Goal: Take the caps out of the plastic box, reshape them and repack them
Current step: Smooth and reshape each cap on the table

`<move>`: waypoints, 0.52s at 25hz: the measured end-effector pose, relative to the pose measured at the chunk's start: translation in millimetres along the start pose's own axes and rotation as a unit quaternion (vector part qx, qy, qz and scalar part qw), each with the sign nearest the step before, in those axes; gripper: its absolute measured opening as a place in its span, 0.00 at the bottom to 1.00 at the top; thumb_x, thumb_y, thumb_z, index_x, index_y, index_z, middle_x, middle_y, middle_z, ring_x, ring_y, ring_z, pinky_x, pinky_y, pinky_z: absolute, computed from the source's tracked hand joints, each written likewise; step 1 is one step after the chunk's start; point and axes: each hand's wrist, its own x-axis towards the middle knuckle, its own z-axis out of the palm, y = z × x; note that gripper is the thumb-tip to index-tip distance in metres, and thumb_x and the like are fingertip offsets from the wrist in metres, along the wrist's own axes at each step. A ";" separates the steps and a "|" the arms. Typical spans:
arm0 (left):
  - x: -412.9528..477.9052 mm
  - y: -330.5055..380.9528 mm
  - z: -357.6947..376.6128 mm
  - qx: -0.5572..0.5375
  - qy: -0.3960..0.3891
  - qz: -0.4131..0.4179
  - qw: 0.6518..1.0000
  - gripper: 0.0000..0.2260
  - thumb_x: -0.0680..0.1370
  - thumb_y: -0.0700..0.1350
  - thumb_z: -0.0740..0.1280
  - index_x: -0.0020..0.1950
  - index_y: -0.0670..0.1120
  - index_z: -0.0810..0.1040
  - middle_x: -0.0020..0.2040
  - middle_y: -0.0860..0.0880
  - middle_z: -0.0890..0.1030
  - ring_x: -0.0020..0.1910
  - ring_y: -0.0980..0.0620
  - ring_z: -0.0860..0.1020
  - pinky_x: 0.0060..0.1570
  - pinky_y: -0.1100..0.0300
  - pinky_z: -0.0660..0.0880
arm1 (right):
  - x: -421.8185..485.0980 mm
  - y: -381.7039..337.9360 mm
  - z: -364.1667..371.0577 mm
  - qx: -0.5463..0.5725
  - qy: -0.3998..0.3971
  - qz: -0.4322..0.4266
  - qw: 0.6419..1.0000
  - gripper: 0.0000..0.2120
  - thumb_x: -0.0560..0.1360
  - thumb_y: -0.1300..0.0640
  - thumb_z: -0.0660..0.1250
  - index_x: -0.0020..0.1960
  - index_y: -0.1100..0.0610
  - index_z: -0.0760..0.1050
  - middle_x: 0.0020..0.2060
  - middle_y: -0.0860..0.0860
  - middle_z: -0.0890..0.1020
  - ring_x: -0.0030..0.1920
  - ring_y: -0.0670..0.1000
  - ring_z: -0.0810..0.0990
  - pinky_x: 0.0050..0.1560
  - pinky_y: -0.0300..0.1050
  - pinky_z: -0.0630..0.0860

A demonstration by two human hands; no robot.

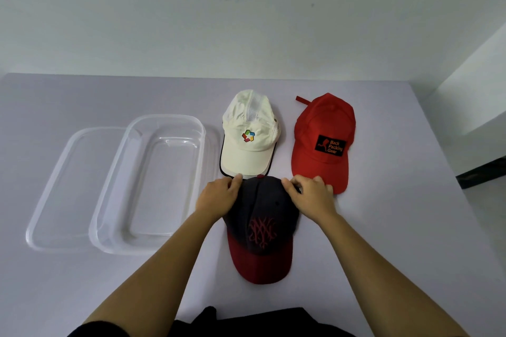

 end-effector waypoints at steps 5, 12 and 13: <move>10.1 11.6 -15.4 -0.025 -0.076 -0.020 0.997 0.20 0.79 0.56 0.57 0.48 0.40 0.78 0.40 0.44 0.80 0.38 0.49 0.77 0.37 0.60 0.71 | -2.3 2.5 -10.5 0.203 -0.088 0.076 0.972 0.18 0.76 0.38 0.57 0.47 0.51 0.76 0.40 0.45 0.78 0.43 0.47 0.77 0.45 0.42 0.73; 9.0 16.2 -12.9 -0.175 -0.152 -0.051 0.971 0.13 0.81 0.52 0.56 0.49 0.42 0.71 0.37 0.46 0.71 0.33 0.52 0.68 0.32 0.61 0.67 | -4.8 -8.5 -9.2 0.244 -0.150 0.054 0.957 0.15 0.81 0.48 0.50 0.46 0.54 0.71 0.33 0.45 0.70 0.33 0.45 0.68 0.34 0.40 0.66; 10.1 13.2 -11.1 -0.149 -0.134 -0.040 0.979 0.14 0.81 0.52 0.56 0.50 0.42 0.72 0.39 0.46 0.73 0.35 0.52 0.70 0.35 0.61 0.68 | -4.3 -7.5 -9.2 0.221 -0.143 0.035 0.964 0.16 0.81 0.48 0.51 0.44 0.57 0.71 0.34 0.47 0.72 0.35 0.47 0.70 0.37 0.43 0.69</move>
